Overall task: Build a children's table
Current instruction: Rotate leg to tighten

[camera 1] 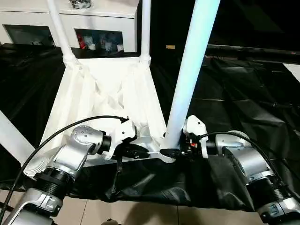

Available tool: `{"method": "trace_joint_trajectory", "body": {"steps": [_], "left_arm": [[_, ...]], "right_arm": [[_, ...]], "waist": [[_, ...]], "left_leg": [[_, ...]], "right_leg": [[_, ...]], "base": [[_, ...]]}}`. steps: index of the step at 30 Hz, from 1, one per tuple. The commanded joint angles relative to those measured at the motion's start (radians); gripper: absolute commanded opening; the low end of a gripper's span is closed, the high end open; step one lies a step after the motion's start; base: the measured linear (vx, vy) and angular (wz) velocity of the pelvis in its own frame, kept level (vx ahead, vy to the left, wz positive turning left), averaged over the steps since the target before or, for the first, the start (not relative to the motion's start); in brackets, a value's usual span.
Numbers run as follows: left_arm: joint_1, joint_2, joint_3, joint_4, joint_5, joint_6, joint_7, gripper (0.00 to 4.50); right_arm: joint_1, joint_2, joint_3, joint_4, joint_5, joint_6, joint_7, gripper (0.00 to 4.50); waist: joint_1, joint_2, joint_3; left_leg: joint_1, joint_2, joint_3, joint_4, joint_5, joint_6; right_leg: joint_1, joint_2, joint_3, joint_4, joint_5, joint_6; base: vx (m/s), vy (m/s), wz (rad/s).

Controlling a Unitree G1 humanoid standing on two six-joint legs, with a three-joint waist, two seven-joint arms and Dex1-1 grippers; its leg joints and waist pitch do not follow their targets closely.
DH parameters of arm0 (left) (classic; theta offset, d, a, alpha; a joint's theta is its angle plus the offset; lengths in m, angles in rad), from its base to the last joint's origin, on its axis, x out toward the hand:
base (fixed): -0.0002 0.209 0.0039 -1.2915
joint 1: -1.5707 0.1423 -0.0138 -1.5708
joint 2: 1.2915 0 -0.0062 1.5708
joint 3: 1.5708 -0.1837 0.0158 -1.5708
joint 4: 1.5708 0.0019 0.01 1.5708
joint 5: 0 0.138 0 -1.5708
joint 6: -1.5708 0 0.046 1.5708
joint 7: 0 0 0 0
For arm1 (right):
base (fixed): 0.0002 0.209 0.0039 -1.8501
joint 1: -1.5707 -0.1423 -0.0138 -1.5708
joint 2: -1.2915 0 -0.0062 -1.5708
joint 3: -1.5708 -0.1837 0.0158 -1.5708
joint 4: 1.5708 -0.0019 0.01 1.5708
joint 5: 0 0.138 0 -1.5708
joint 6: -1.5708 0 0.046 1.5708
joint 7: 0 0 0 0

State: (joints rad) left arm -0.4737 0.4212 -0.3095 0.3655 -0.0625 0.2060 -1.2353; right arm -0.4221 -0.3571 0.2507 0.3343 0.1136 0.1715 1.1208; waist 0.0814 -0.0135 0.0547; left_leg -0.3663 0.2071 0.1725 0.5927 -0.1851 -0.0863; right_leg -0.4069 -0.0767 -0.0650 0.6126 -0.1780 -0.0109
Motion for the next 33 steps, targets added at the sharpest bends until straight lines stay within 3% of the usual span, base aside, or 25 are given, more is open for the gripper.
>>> {"method": "trace_joint_trajectory", "body": {"steps": [1, 3, 4, 7, 10, 11, 15, 17, 18, 22, 24, 29, 31, 32, 33], "left_arm": [[-0.035, -0.065, 0.019, -0.002, 0.011, -0.005, 0.116, 0.0], [-0.043, -0.085, 0.03, 0.011, 0.02, 0.004, 0.165, 0.0], [-0.054, -0.12, 0.044, 0.023, 0.034, 0.027, 0.244, 0.0], [-0.067, -0.166, 0.05, 0.036, 0.056, 0.052, 0.336, 0.0], [-0.076, -0.231, 0.062, 0.037, 0.078, 0.095, 0.458, 0.0], [-0.078, -0.249, 0.06, 0.035, 0.083, 0.103, 0.482, 0.0], [-0.077, -0.282, 0.045, 0.032, 0.1, 0.102, 0.509, 0.0], [-0.079, -0.293, 0.036, 0.04, 0.104, 0.092, 0.509, 0.0], [-0.079, -0.293, 0.035, 0.042, 0.105, 0.09, 0.509, 0.0], [-0.087, -0.28, 0.04, 0.042, 0.096, 0.086, 0.486, 0.0], [-0.086, -0.261, 0.041, 0.039, 0.09, 0.063, 0.453, 0.0], [-0.053, -0.182, 0.027, -0.002, 0.049, -0.017, 0.28, 0.0], [-0.039, -0.152, 0.02, -0.019, 0.027, -0.05, 0.207, 0.0], [-0.03, -0.131, 0.016, -0.032, 0.014, -0.053, 0.163, 0.0], [-0.025, -0.118, 0.013, -0.041, 0.007, -0.051, 0.138, 0.0]], "right_arm": [[0.017, 0.053, 0.033, -0.003, -0.011, 0.003, -0.053, 2.62], [0.016, 0.076, 0.016, 0.012, -0.017, 0.006, -0.106, 2.62], [0.002, 0.13, -0.025, 0.061, -0.032, 0.021, -0.244, 2.62], [-0.012, 0.202, -0.073, 0.116, -0.042, 0.044, -0.409, 2.61], [-0.027, 0.289, -0.107, 0.16, -0.047, 0.067, -0.563, 2.61], [-0.036, 0.314, -0.115, 0.176, -0.052, 0.064, -0.611, 2.61], [-0.065, 0.371, -0.126, 0.216, -0.079, 0.052, -0.721, 2.61], [-0.082, 0.4, -0.127, 0.236, -0.08, 0.028, -0.723, 2.61], [-0.084, 0.403, -0.127, 0.237, -0.08, 0.025, -0.722, 3.17], [-0.078, 0.393, -0.136, 0.211, -0.055, 0.036, -0.679, 3.52], [-0.069, 0.363, -0.113, 0.19, -0.071, 0.027, -0.644, 3.75], [-0.027, 0.23, -0.021, 0.118, -0.114, -0.042, -0.449, 3.8], [-0.016, 0.188, -0.008, 0.103, -0.111, -0.063, -0.385, 3.8], [-0.01, 0.166, -0.007, 0.086, -0.098, -0.063, -0.342, 3.8], [-0.006, 0.153, -0.006, 0.075, -0.089, -0.062, -0.317, 3.8]], "waist": [[-0.003, -0.003, -0.064], [-0.002, -0.006, -0.064], [-0.002, -0.005, -0.063], [-0.015, -0.009, -0.06], [-0.026, -0.008, -0.059], [-0.029, -0.008, -0.058], [-0.039, -0.005, -0.061], [-0.039, 0.004, -0.062], [-0.041, 0.002, -0.062], [-0.043, 0.005, -0.061], [-0.042, 0.004, -0.063], [-0.039, 0.004, -0.066], [-0.037, 0.004, -0.067], [-0.037, 0.014, -0.068], [-0.038, 0.01, -0.069]], "left_leg": [[0.01, 0.022, 0.004, -0.067, -0.162, 0.043], [0.012, 0.02, 0.004, -0.068, -0.181, 0.029], [0.01, 0.019, 0.002, -0.07, -0.194, 0.02], [0.009, 0.015, -0.004, -0.075, -0.23, -0.013], [0.011, 0.016, -0.002, -0.074, -0.239, -0.003], [0.012, 0.014, -0.003, -0.075, -0.25, -0.003], [0.009, 0.014, -0.005, -0.076, -0.247, -0.008], [0.009, 0.013, -0.006, -0.076, -0.253, -0.002], [0.008, 0.013, -0.005, -0.076, -0.254, 0.0], [0.009, 0.014, -0.005, -0.077, -0.258, 0.006], [0.009, 0.015, -0.005, -0.076, -0.257, 0.009], [0.004, 0.015, -0.003, -0.073, -0.213, 0.027], [0.006, 0.017, -0.001, -0.07, -0.196, 0.036], [0.007, 0.018, -0.002, -0.07, -0.195, 0.038], [0.005, 0.02, -0.001, -0.069, -0.175, 0.045]], "right_leg": [[0.051, -0.056, 0.046, -0.07, -0.205, -0.21], [0.051, -0.058, 0.045, -0.074, -0.25, -0.199], [0.052, -0.059, 0.044, -0.078, -0.288, -0.185], [0.049, -0.061, 0.038, -0.089, -0.416, -0.137], [0.044, -0.057, 0.043, -0.092, -0.39, -0.135], [0.045, -0.058, 0.041, -0.095, -0.418, -0.132], [0.043, -0.056, 0.041, -0.095, -0.402, -0.127], [0.046, -0.056, 0.041, -0.092, -0.368, -0.136], [0.045, -0.055, 0.042, -0.093, -0.361, -0.138], [0.047, -0.054, 0.042, -0.09, -0.329, -0.154], [0.049, -0.054, 0.042, -0.089, -0.322, -0.157], [0.055, -0.056, 0.044, -0.079, -0.242, -0.178], [0.055, -0.055, 0.044, -0.076, -0.21, -0.195], [0.054, -0.056, 0.045, -0.074, -0.194, -0.203], [0.055, -0.053, 0.045, -0.068, -0.142, -0.218]], "base": [[0.0, 0.0, 0.0], [0.0, 0.0, 0.0], [0.0, 0.0, 0.0], [0.0, 0.0, 0.0], [0.0, 0.0, 0.0], [0.0, 0.0, 0.0], [0.0, 0.0, 0.0], [0.0, 0.0, 0.0], [0.0, 0.0, 0.0], [0.0, 0.0, 0.0], [0.0, 0.0, 0.0], [0.0, 0.0, 0.0], [0.0, 0.0, 0.0], [0.0, 0.0, 0.0], [0.0, 0.0, 0.0]]}}
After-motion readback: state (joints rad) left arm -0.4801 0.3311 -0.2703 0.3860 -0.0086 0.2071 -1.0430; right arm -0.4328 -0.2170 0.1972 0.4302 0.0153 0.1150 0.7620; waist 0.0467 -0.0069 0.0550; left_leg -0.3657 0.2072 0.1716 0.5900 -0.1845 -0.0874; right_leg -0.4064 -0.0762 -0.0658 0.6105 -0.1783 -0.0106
